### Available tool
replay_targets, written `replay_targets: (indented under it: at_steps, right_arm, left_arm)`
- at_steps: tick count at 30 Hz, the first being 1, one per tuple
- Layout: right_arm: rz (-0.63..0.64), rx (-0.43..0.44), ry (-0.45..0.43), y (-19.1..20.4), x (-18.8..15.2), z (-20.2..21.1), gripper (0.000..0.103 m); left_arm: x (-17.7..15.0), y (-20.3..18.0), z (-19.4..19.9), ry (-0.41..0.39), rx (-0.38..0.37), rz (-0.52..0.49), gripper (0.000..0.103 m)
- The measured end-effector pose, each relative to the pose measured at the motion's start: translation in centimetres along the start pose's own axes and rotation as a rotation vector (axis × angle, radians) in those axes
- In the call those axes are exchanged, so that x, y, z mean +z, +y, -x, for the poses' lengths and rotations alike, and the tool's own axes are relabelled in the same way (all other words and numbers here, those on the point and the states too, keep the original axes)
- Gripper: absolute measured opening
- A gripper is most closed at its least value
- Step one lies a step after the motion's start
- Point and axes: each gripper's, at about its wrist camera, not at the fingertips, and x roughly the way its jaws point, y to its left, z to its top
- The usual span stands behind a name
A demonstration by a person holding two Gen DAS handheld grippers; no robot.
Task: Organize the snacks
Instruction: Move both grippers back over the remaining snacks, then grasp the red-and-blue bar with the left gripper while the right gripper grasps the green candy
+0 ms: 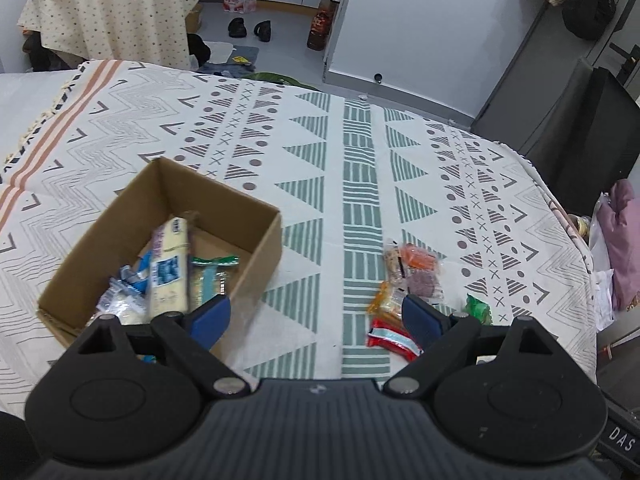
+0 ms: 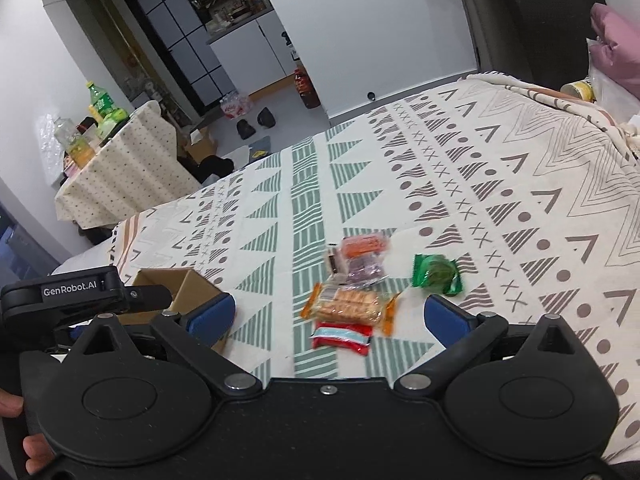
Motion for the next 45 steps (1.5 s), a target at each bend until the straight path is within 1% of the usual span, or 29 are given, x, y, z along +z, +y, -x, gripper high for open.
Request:
replay_targets:
  at_steps: [9, 15, 19, 20, 22, 23, 24, 26, 28, 32, 37, 45]
  right_arm:
    - [-0.053, -0.048, 0.008, -3.4, 0.5, -1.5, 0.101]
    - [-0.074, -0.061, 0.040, -5.4, 0.5, -2.9, 0.096]
    - [-0.088, -0.052, 0.079, -6.7, 0.6, -4.2, 0.083]
    - [-0.092, -0.050, 0.088, -7.0, 0.6, -4.5, 0.079]
    - [-0.096, -0.049, 0.103, -7.4, 0.6, -5.1, 0.077]
    - [-0.101, -0.050, 0.108, -7.7, 0.6, -5.3, 0.076]
    - [-0.107, -0.050, 0.112, -8.0, 0.7, -5.6, 0.075]
    - [-0.109, -0.050, 0.123, -8.5, 0.7, -6.1, 0.070]
    - [-0.108, -0.048, 0.140, -9.0, 0.8, -6.8, 0.067]
    - [-0.116, -0.035, 0.170, -9.9, 0.9, -7.9, 0.060]
    - [-0.128, -0.022, 0.184, -11.0, 1.3, -8.8, 0.060]
    - [-0.140, -0.008, 0.195, -11.9, 2.1, -11.1, 0.060]
  left_arm:
    - [-0.1, -2.5, -3.0, 0.035, -0.044, 0.005, 0.092]
    - [-0.5, -4.0, -5.6, 0.073, -0.047, 0.006, 0.090]
    - [-0.7, -4.8, -7.4, 0.104, -0.046, 0.012, 0.088]
    - [-0.8, -5.0, -7.8, 0.114, -0.045, 0.012, 0.085]
    - [-1.1, -5.5, -8.8, 0.138, -0.043, 0.013, 0.079]
    - [-1.2, -5.6, -9.3, 0.151, -0.041, 0.016, 0.076]
    - [-1.5, -5.8, -9.9, 0.165, -0.034, 0.020, 0.074]
    - [-1.9, -6.1, -10.9, 0.183, -0.017, 0.025, 0.069]
    - [-2.4, -6.5, -12.0, 0.203, -0.007, 0.034, 0.066]
    - [-3.3, -7.2, -14.1, 0.234, 0.030, 0.046, 0.066]
    - [-3.8, -7.9, -15.7, 0.256, 0.087, 0.055, 0.066]
    - [-4.1, -8.3, -16.2, 0.267, 0.123, 0.027, 0.068]
